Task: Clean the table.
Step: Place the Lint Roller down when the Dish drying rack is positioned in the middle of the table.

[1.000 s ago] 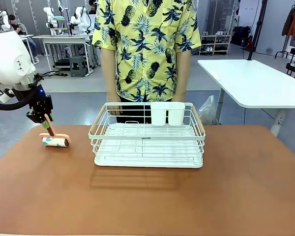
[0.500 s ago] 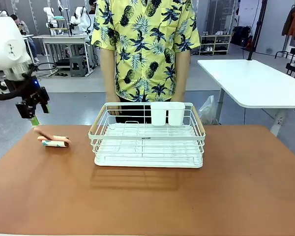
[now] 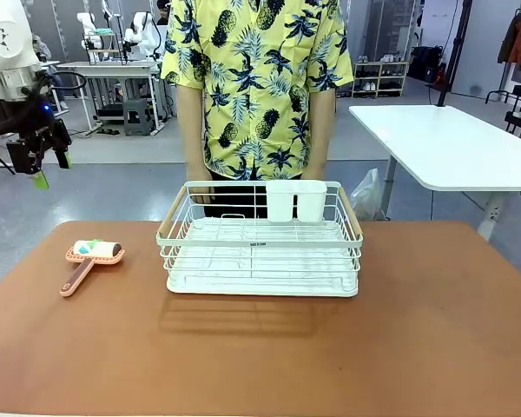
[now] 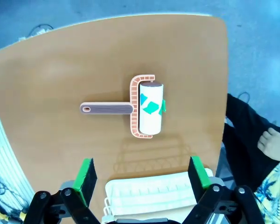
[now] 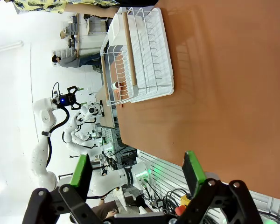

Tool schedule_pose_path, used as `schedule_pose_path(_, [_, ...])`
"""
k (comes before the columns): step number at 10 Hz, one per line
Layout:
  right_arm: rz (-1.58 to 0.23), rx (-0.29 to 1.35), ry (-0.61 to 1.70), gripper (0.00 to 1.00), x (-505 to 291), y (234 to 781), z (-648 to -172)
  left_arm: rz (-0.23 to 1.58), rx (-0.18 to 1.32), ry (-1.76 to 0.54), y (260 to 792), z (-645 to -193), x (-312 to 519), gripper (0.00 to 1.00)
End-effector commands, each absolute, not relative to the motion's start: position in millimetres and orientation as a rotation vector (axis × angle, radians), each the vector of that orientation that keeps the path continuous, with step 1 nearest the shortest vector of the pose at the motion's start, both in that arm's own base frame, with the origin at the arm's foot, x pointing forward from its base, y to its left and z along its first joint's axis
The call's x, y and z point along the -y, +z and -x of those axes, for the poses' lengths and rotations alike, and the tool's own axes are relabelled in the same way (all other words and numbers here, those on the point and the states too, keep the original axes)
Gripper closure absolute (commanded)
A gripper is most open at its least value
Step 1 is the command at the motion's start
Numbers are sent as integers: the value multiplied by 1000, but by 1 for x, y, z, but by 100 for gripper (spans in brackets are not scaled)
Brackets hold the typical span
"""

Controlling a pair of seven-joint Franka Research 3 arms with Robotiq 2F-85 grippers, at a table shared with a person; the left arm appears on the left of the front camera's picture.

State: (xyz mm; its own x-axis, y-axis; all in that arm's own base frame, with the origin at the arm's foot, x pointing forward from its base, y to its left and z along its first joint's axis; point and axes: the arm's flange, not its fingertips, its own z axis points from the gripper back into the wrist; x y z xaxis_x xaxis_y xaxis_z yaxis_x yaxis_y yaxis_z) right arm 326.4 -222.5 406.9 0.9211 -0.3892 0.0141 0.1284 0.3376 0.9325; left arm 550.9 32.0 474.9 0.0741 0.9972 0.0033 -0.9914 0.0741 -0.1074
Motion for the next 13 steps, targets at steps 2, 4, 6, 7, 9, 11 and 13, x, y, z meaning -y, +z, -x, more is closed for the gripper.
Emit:
schedule_pose_path(2, [-1190, 252, -343, 0, 221, 411, -324, 92, 90, 1530, 466, -542, -24, 0])
schedule_pose_path(4, [-1190, 252, -343, 0, 221, 411, -324, 92, 90, 1530, 466, -542, -24, 0])
schedule_pose_path(6, [-1190, 252, -343, 0, 221, 411, -324, 92, 90, 1530, 466, -542, -24, 0])
schedule_pose_path(7, [-1190, 252, -343, 0, 221, 411, -324, 92, 90, 1530, 466, -542, -24, 0])
schedule_pose_path(9, [-1190, 252, -343, 0, 221, 411, -324, 92, 90, 1530, 466, -542, -24, 0])
schedule_pose_path(11, [-1190, 252, -343, 0, 221, 411, -324, 92, 90, 1530, 466, -542, -24, 0])
schedule_pose_path(13, [-1190, 252, -343, 0, 221, 411, -324, 92, 90, 1530, 466, -542, -24, 0])
